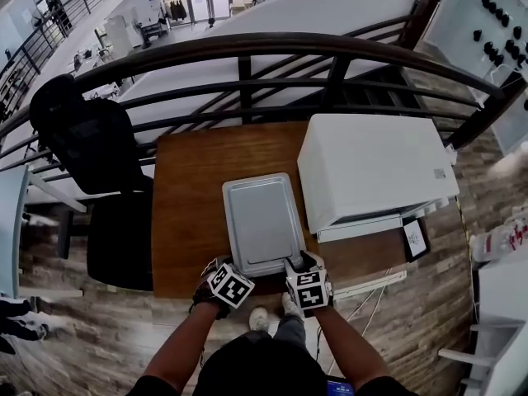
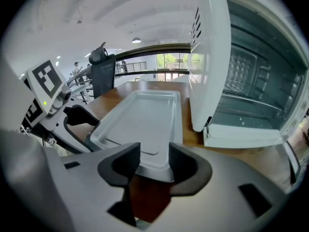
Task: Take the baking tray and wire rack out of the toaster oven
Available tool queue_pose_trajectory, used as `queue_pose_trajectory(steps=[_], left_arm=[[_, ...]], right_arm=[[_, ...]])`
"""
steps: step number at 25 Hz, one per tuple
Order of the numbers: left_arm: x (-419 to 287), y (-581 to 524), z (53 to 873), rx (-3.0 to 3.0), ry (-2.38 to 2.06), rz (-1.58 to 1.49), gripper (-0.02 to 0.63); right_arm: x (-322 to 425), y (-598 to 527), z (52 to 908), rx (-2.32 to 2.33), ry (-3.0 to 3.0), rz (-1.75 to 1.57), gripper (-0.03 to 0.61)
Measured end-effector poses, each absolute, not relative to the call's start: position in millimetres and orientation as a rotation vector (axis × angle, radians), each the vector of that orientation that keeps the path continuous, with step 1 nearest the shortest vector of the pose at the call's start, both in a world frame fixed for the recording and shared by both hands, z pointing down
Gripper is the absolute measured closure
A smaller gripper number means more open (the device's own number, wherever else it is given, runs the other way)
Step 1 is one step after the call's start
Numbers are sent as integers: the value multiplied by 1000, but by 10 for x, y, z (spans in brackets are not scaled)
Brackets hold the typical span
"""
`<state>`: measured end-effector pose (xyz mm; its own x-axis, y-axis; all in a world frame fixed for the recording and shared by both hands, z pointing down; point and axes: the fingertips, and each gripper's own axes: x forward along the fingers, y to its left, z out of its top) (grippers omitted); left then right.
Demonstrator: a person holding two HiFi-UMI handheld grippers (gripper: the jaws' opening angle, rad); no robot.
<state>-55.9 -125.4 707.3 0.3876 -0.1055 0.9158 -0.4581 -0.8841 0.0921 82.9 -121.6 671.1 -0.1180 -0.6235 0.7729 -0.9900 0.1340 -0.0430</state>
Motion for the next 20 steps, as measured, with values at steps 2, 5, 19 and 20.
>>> queue_pose_trajectory(steps=[2, 5, 19, 20], left_arm=[[-600, -1260, 7065, 2333, -508, 1472, 213], [-668, -1232, 6995, 2356, -536, 1417, 213], [-831, -1330, 5700, 2639, -900, 665, 479], [-817, -1341, 5553, 2681, -932, 600, 525]], right_arm=[[820, -1211, 6651, 1572, -1840, 781, 394], [818, -1178, 6528, 1603, -1872, 766, 398], [1059, -679, 5353, 1836, -2111, 536, 516], [1086, -647, 5227, 1852, -2134, 497, 524]])
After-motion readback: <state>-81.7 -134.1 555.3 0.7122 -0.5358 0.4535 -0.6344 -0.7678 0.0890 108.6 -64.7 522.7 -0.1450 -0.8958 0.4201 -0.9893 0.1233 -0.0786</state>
